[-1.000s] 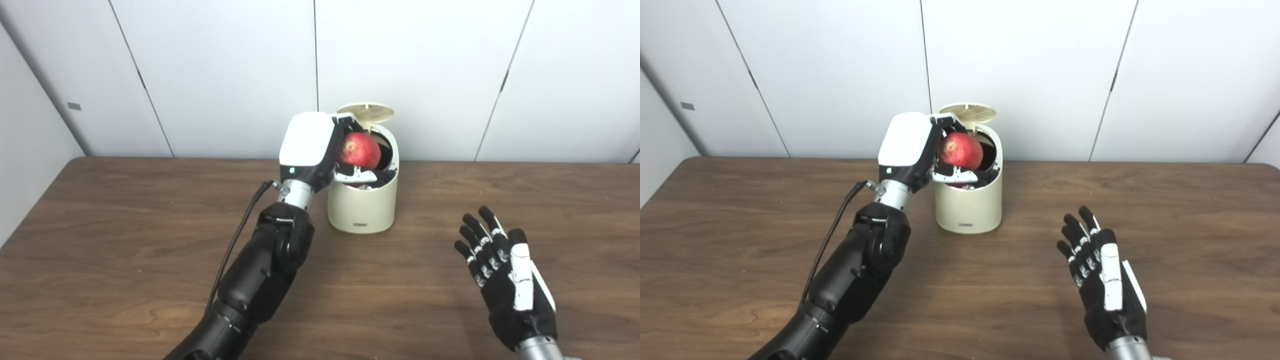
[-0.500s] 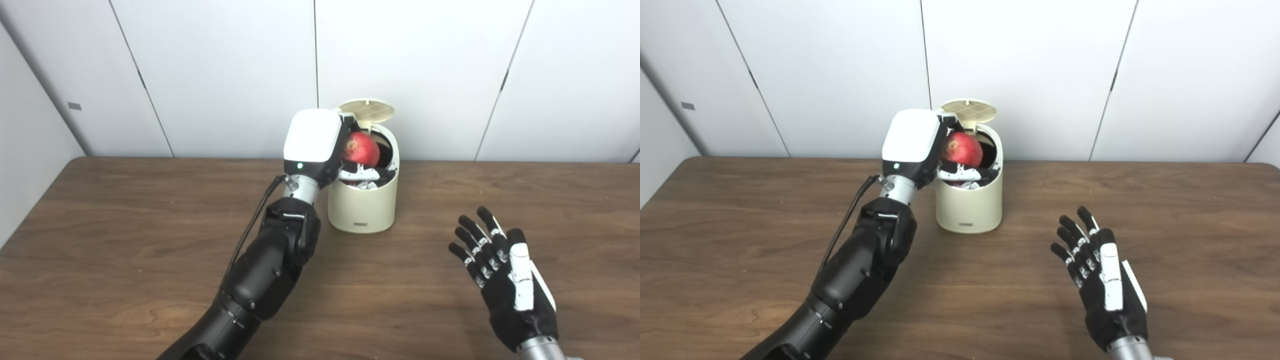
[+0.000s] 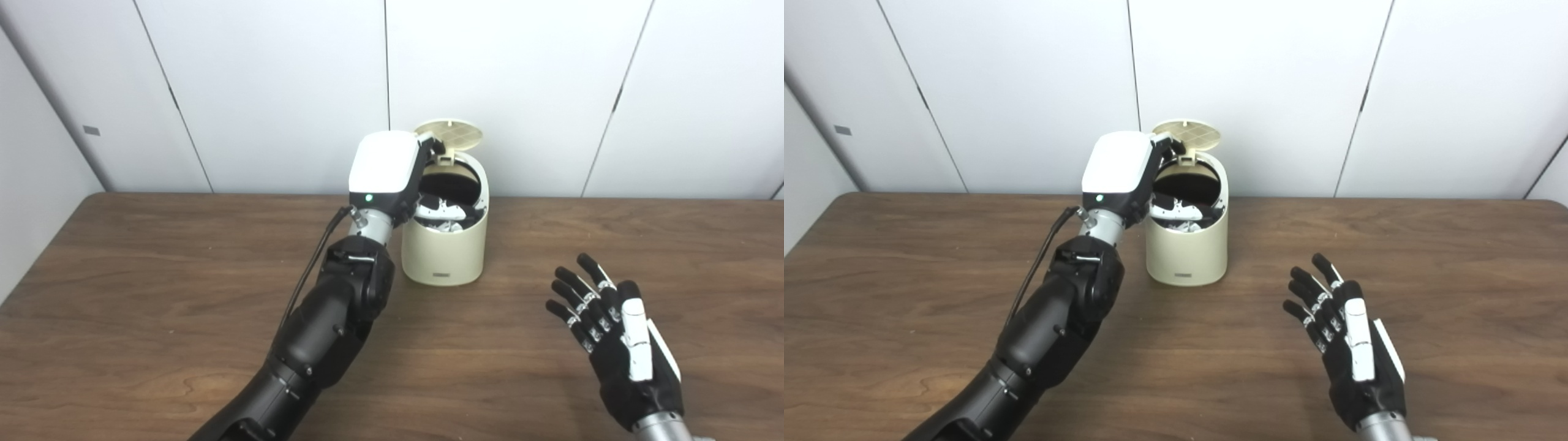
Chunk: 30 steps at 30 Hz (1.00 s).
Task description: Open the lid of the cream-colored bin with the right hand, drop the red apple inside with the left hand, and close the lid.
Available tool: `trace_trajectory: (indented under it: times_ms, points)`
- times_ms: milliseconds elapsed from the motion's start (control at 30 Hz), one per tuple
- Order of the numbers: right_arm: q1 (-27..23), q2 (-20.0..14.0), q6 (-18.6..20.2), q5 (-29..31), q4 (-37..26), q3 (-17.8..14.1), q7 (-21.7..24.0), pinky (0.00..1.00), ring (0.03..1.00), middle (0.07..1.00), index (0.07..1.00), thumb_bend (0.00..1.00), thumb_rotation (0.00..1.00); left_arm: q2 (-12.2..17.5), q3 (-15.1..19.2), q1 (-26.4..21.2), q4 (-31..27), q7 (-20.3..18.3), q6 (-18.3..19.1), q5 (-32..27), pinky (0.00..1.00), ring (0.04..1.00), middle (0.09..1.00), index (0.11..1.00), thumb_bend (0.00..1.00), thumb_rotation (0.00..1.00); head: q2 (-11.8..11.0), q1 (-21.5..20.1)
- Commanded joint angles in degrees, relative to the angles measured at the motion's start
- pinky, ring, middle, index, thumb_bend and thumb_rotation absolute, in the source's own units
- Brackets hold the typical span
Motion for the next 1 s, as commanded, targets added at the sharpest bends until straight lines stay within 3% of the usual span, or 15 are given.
trace_trajectory:
  times_ms: [0, 100, 167, 200, 233, 267, 333, 433, 500, 633, 700, 833, 967]
  points:
    - [-0.8, -0.1, -1.8, 0.4, -2.0, 0.0, 0.6, 0.84, 0.899, 0.863, 0.933, 0.49, 0.94, 0.7, -0.1, -1.3, 0.2, -0.7, 0.7, 0.6, 0.64, 0.757, 0.776, 0.714, 0.92, 0.09, 0.0, 0.0]
    - [-0.8, -0.1, -1.8, 0.3, -2.0, -0.1, 0.5, 0.84, 0.899, 0.862, 0.931, 0.49, 0.95, 0.7, 0.1, -1.2, 0.2, 0.0, 0.1, 0.1, 0.63, 0.746, 0.763, 0.707, 0.92, 0.09, 0.1, 0.1]
    - [-0.9, -0.2, -1.8, 0.0, -1.8, -0.2, 0.4, 0.85, 0.899, 0.862, 0.932, 0.5, 0.95, 0.5, 0.7, -0.8, 0.0, 1.6, -1.2, -1.3, 0.59, 0.682, 0.686, 0.641, 0.88, 0.03, 0.2, 0.1]
    - [-0.9, -0.3, -1.9, -0.2, -1.8, -0.2, 0.4, 0.85, 0.898, 0.861, 0.934, 0.5, 0.95, 0.4, 1.0, -0.6, -0.1, 2.4, -2.0, -2.3, 0.56, 0.638, 0.64, 0.568, 0.7, 0.04, 0.2, 0.1]
    - [-0.8, -0.2, -1.8, -0.2, -1.8, -0.2, 0.4, 0.85, 0.897, 0.861, 0.935, 0.5, 0.96, 0.2, 1.5, -0.5, -0.2, 3.3, -2.8, -3.3, 0.51, 0.587, 0.583, 0.512, 0.59, 0.01, 0.2, 0.1]
    - [-0.8, -0.2, -1.7, -0.2, -1.8, -0.2, 0.3, 0.85, 0.896, 0.861, 0.936, 0.5, 0.96, 0.0, 2.0, -0.3, -0.2, 4.1, -3.4, -4.2, 0.45, 0.512, 0.563, 0.496, 0.55, 0.01, 0.2, 0.2]
    - [-0.8, -0.3, -1.5, -0.2, -1.8, -0.2, 0.4, 0.86, 0.895, 0.862, 0.935, 0.5, 0.97, -0.3, 2.8, 0.0, -0.2, 5.5, -4.5, -5.6, 0.36, 0.46, 0.56, 0.494, 0.49, 0.0, 0.2, 0.2]
    - [-0.6, -0.6, -1.6, 0.0, -1.8, -0.3, 0.8, 0.86, 0.897, 0.864, 0.935, 0.5, 0.98, -0.7, 4.1, 0.8, -0.5, 9.0, -7.7, -7.9, 0.31, 0.416, 0.532, 0.517, 0.47, 0.0, 0.4, 0.0]
    - [-0.6, -0.8, -1.8, 0.1, -1.7, -0.4, 0.9, 0.87, 0.899, 0.863, 0.933, 0.5, 0.98, -0.7, 4.8, 1.4, -0.5, 11.4, -10.4, -9.5, 0.36, 0.41, 0.5, 0.496, 0.48, 0.0, 0.4, 0.0]
    - [-0.5, -0.9, -1.8, 0.0, -1.5, -0.4, 0.8, 0.86, 0.9, 0.867, 0.933, 0.49, 0.98, -0.5, 7.1, 2.3, 0.8, 20.4, -21.2, -13.9, 0.39, 0.446, 0.497, 0.473, 0.48, 0.0, 0.3, 0.2]
    - [-0.5, -0.9, -1.8, -0.1, -1.4, -0.3, 0.8, 0.85, 0.902, 0.869, 0.933, 0.49, 0.98, -0.3, 7.8, 2.3, 1.1, 23.3, -24.7, -14.4, 0.39, 0.446, 0.504, 0.476, 0.48, 0.0, 0.2, 0.3]
    - [-0.5, -0.8, -1.9, 0.1, -1.3, -0.3, 0.8, 0.84, 0.903, 0.868, 0.931, 0.49, 0.96, 0.1, 8.7, 2.4, 0.6, 26.2, -28.3, -14.5, 0.38, 0.43, 0.512, 0.487, 0.48, 0.0, 0.1, 0.3]
    - [-0.5, -0.8, -2.3, 0.0, -1.0, -0.2, 0.9, 0.84, 0.904, 0.87, 0.934, 0.46, 0.96, -0.6, 11.1, 4.1, -3.4, 23.6, -28.7, -18.8, 0.37, 0.434, 0.524, 0.484, 0.48, 0.0, 0.0, 0.4]
